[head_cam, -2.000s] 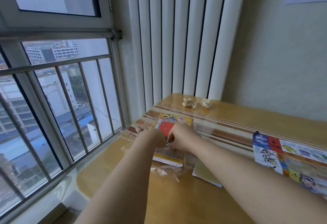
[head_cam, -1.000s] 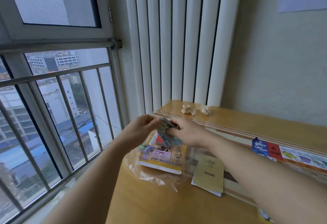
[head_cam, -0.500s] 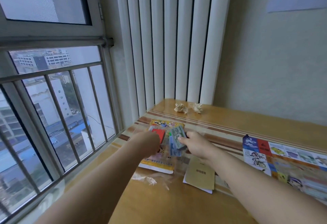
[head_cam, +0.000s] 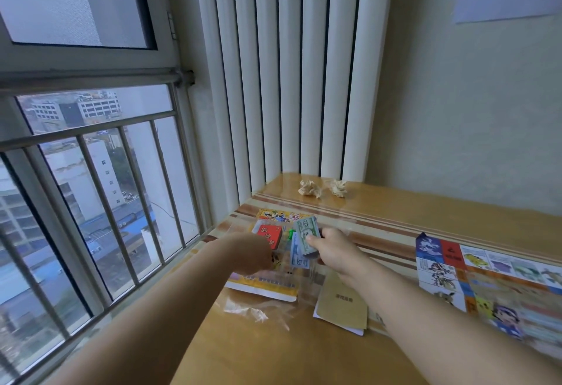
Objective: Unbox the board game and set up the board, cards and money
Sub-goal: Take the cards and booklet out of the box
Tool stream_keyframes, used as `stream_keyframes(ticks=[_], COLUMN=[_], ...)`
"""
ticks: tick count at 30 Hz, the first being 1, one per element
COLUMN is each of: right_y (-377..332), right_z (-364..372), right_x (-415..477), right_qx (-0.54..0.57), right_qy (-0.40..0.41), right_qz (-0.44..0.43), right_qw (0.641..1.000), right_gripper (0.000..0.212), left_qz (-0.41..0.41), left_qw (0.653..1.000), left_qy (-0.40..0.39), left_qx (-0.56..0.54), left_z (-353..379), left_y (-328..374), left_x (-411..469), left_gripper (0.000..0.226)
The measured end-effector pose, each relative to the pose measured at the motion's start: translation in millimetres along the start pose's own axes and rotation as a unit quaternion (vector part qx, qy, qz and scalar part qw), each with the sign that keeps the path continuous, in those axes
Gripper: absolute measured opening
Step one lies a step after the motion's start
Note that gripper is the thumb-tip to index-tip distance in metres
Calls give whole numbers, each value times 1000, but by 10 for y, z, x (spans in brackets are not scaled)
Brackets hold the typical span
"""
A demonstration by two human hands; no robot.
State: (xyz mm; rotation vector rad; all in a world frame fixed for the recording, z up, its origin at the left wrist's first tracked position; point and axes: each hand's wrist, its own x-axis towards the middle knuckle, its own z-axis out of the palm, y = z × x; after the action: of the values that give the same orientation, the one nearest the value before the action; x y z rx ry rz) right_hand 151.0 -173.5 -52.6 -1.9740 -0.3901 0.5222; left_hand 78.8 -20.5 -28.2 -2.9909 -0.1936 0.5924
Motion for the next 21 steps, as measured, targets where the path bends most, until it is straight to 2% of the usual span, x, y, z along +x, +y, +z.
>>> stream_keyframes(ticks=[4,8,12,16,19,20,21], right_y=[-20,-26,-58,-116,-115,-108,-95], right_z=[13,24,-33,-150,-204,-214,-223], right_x=[-3,-22,-99,-312,-603,-709,-809], right_qx=[6,25,59,120,170,189,210], right_qy=[7,13,37,40,11,7,7], right_qz=[8,16,9,-38,-54,-52,-46], right_qw=[1000,999,998,991,984,981,977], right_gripper=[29,29,26,23,19,19,20], left_qz=[8,16,34,45,44,36,24], left_qw=[999,994,976,907,855,828,787], left_qy=[3,40,107,221,224,217,201], left_qx=[-50,-102,-188,-356,-466,-516,-583], left_z=[-47,-53,-73,-63,48,80,110], left_y=[-42,-97,-183,-137,84,183,283], left_x=[-73,-110,-163,-357,-451,-479,-509], left_gripper=[34,34,11,7,15,20,23])
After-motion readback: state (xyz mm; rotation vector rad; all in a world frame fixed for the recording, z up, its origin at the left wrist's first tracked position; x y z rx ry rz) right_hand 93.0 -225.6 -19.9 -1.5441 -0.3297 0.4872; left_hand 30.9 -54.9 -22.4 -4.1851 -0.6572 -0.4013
